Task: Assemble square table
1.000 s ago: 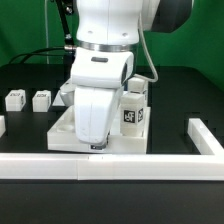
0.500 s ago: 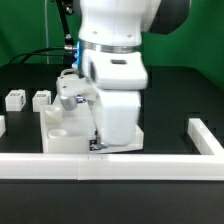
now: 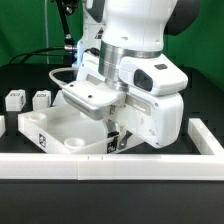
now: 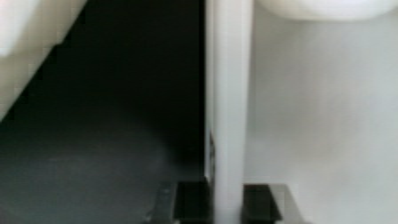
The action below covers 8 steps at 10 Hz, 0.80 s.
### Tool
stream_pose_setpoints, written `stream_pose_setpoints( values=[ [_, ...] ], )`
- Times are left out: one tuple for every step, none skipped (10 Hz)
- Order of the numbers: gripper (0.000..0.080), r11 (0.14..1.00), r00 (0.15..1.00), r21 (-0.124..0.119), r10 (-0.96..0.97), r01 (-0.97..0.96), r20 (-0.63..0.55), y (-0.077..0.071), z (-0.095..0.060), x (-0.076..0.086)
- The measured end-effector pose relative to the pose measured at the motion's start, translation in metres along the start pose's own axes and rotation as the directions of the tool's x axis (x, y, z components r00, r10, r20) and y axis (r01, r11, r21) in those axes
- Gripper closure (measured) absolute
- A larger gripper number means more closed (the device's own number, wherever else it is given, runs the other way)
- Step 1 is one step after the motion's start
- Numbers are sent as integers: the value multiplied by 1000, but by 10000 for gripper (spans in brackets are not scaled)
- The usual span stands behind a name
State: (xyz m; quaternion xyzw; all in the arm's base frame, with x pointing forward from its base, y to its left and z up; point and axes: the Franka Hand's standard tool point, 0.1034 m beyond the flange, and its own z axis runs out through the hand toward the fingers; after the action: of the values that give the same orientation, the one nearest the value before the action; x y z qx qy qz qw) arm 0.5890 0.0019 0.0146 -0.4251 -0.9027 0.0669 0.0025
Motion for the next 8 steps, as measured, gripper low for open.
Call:
stream_pose_setpoints(
  values=[
    [738,998,998,7,-59,59,-3,-3,1,0],
    [738,995,995,15,-98,98,-3,-5,0,1],
    [737,972,972,15,-235,235,-11,-5,-1,11],
    [737,945,945,-19,-327,327,-14,-3,0,22],
    [735,937,939,-58,-345,345,6,0,0,24],
    [734,917,920,-79,-393,392,5,-1,0,27],
    [734,887,890,-91,-455,453,-4,-2,0,31],
    [734,865,868,-83,-497,495,-5,-5,1,31]
  ],
)
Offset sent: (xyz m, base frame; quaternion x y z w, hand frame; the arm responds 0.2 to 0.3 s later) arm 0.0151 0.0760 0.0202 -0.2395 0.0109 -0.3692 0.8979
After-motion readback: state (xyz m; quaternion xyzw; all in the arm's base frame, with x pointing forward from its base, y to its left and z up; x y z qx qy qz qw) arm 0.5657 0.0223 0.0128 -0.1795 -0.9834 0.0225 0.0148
